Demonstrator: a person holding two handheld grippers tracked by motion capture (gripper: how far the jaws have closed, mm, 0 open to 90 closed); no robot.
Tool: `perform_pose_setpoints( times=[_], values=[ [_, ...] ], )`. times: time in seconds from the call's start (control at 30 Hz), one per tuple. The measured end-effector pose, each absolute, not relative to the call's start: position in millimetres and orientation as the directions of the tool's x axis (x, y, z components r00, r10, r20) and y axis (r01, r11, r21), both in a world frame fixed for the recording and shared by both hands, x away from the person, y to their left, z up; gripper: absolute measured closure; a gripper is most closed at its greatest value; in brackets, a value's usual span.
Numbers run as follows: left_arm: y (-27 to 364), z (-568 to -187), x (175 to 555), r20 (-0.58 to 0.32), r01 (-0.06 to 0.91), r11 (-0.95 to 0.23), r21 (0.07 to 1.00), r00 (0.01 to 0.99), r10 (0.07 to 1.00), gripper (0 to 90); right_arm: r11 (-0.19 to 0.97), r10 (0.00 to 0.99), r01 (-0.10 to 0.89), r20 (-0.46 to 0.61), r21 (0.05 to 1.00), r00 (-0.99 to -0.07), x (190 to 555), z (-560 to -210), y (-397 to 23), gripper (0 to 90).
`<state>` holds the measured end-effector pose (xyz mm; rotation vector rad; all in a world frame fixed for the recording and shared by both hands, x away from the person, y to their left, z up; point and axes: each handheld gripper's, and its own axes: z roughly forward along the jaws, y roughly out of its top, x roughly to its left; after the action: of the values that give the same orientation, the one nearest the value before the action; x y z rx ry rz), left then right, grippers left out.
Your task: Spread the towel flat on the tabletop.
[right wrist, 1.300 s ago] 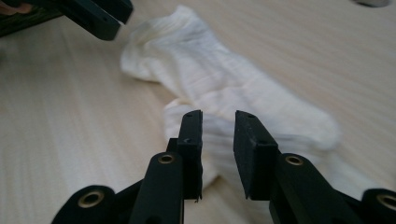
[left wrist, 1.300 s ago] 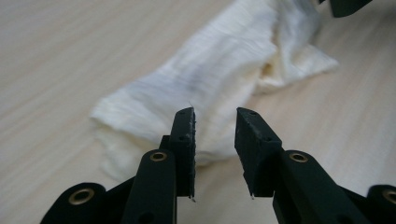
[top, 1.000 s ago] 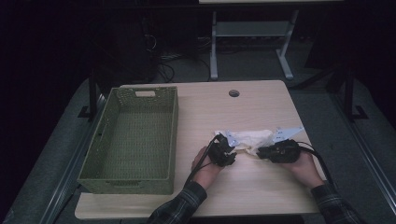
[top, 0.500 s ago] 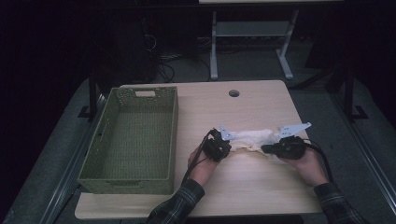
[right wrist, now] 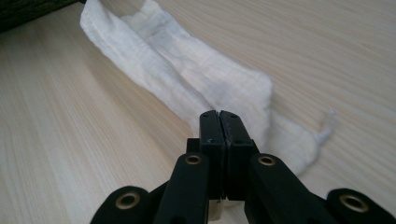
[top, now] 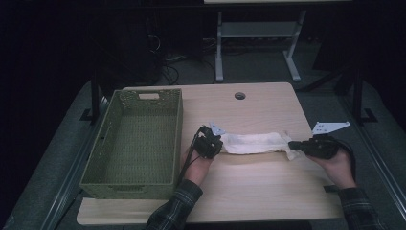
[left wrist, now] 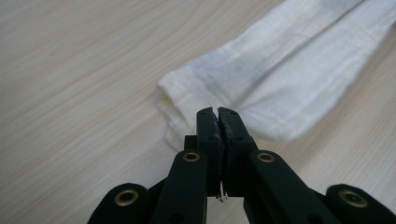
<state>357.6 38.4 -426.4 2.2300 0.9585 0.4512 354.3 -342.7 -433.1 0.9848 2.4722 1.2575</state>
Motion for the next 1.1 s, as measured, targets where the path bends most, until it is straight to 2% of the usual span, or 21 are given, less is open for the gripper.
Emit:
perform_pose_setpoints(
  times=[0.17,0.23,0.37,0.67,0.9,0.93,1.07,1.1],
  values=[
    [37,-432,358,0.053,0.523,-0.529,0.668,0.676,0.735,86.4,0.427,0.634,0.508,0.153,0.748,-0.758,356,-442,-347,87.6],
    [36,-433,358,0.065,0.523,-0.535,0.663,0.671,0.738,80.9,0.425,0.623,0.503,0.16,0.753,-0.766,357,-444,-347,81.7],
    [40,-429,356,0.066,0.517,-0.519,0.681,0.662,0.747,77.1,0.387,0.619,0.504,0.188,0.772,-0.763,353,-438,-353,79.9],
    [39,-423,349,0.058,0.492,-0.52,0.698,0.685,0.726,74.0,0.379,0.627,0.508,0.189,0.773,-0.756,330,-441,-373,79.9],
    [35,-423,347,0.052,0.488,-0.525,0.697,0.697,0.716,72.7,0.379,0.634,0.506,0.181,0.775,-0.752,331,-444,-372,72.3],
    [36,-423,346,0.048,0.487,-0.528,0.696,0.702,0.711,72.4,0.383,0.633,0.504,0.177,0.774,-0.753,332,-445,-371,72.5],
    [37,-420,340,0.03,0.481,-0.522,0.704,0.715,0.699,71.9,0.413,0.617,0.513,0.183,0.753,-0.765,335,-449,-365,85.5],
    [36,-420,338,0.027,0.477,-0.524,0.706,0.721,0.692,71.8,0.418,0.618,0.508,0.174,0.753,-0.766,336,-450,-364,86.4]
  ],
)
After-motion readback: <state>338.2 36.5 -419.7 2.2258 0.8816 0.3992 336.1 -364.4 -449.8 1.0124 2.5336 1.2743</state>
